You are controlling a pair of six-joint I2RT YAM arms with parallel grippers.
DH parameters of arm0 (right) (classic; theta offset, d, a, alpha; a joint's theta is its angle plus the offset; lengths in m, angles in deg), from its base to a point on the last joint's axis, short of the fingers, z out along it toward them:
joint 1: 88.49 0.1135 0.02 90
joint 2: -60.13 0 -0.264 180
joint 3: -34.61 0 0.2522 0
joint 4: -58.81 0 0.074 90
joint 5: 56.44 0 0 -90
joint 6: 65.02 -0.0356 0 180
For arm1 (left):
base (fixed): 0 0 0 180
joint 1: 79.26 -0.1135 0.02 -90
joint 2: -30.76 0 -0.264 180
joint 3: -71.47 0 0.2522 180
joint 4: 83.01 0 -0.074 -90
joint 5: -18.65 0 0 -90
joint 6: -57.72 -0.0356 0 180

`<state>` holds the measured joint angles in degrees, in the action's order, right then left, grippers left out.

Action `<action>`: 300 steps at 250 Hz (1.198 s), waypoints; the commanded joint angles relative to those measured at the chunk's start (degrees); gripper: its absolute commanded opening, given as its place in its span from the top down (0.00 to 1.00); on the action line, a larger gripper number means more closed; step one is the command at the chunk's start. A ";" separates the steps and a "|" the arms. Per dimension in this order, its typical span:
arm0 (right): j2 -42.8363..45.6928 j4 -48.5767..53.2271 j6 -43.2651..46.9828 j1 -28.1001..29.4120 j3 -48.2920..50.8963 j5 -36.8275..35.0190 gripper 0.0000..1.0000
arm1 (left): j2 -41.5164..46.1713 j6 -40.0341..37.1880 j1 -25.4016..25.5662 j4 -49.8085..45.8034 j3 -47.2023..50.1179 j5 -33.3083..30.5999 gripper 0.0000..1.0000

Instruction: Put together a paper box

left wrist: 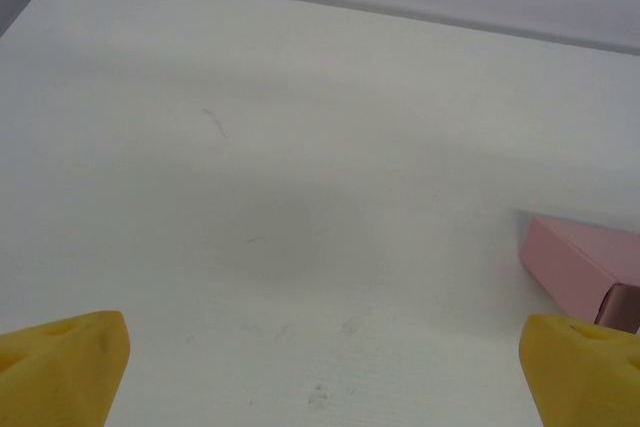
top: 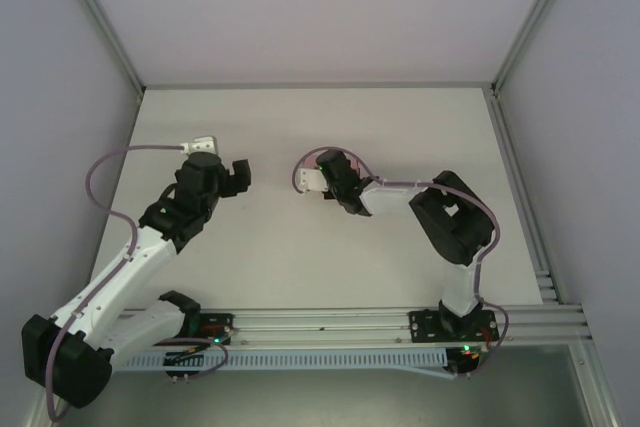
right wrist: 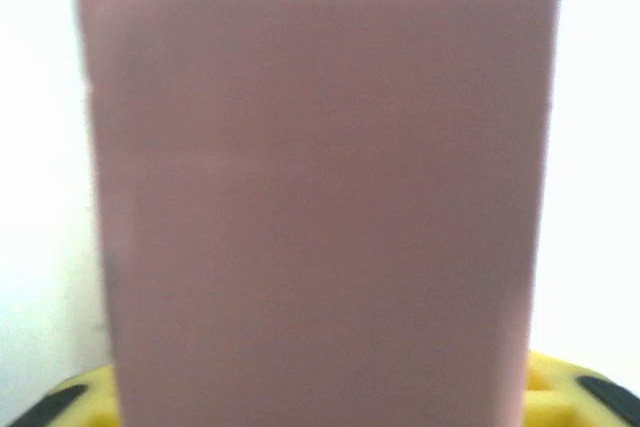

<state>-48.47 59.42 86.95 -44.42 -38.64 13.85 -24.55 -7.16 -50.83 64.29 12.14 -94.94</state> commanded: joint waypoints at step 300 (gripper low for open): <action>46.87 -24.38 -60.21 -37.22 38.46 10.02 0.00 | -2.59 -23.07 -22.09 60.29 29.34 6.60 0.00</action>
<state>-0.23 53.87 37.95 -77.12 -9.98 24.52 -25.09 -28.66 -68.80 106.98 37.24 -95.09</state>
